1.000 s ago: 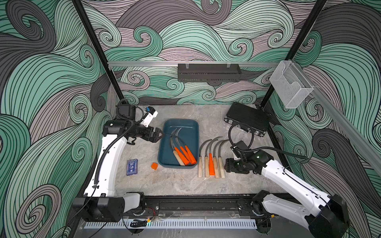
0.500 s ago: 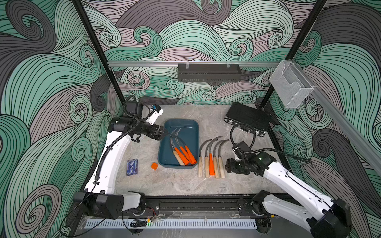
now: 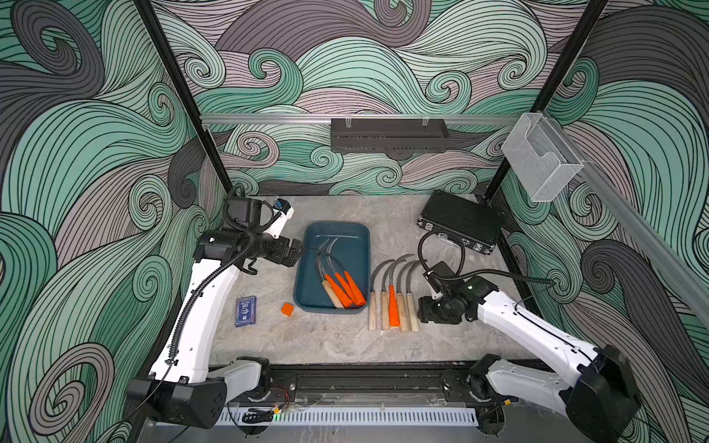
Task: Put small sickles into storage boxes
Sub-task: Pick up the sickle at the center of the board.
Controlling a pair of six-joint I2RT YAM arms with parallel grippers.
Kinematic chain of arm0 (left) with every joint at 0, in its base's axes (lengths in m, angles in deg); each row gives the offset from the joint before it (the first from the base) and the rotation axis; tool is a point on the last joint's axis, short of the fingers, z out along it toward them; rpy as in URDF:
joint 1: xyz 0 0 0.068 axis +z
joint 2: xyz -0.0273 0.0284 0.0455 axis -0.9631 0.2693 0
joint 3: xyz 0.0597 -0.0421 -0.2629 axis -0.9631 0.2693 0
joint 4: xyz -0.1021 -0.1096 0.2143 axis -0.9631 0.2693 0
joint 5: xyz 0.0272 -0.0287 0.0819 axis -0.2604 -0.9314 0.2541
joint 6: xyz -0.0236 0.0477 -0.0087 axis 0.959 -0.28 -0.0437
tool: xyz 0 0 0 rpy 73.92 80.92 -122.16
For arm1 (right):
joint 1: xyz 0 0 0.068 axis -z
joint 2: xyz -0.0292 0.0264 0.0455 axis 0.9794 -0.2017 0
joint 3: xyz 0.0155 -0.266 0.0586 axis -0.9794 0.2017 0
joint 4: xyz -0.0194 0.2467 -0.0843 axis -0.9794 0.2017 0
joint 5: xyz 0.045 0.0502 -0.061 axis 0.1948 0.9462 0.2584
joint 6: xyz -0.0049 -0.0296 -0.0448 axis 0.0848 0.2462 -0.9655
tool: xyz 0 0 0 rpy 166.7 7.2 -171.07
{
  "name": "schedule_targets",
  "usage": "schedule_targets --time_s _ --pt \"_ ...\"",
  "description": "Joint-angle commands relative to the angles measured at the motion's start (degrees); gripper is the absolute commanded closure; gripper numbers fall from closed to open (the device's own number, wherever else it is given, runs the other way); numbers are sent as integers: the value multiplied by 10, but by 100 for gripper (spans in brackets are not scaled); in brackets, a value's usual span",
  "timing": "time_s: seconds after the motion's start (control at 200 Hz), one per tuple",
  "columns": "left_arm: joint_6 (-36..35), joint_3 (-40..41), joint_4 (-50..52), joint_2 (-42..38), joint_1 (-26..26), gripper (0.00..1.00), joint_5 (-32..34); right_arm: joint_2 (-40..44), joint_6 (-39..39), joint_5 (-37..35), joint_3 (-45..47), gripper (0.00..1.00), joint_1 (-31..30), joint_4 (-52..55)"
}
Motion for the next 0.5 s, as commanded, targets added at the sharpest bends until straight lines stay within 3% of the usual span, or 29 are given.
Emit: schedule_targets --time_s 0.0,0.295,0.495 --pt "27 -5 -15 -7 1 1 17 -8 -6 -1 -16 38 4 -7" --pt "64 -23 -8 27 1 2 -42 -10 -2 9 -16 40 4 -22" --pt "59 7 -17 8 1 3 -35 -17 -8 11 -4 41 4 -27"
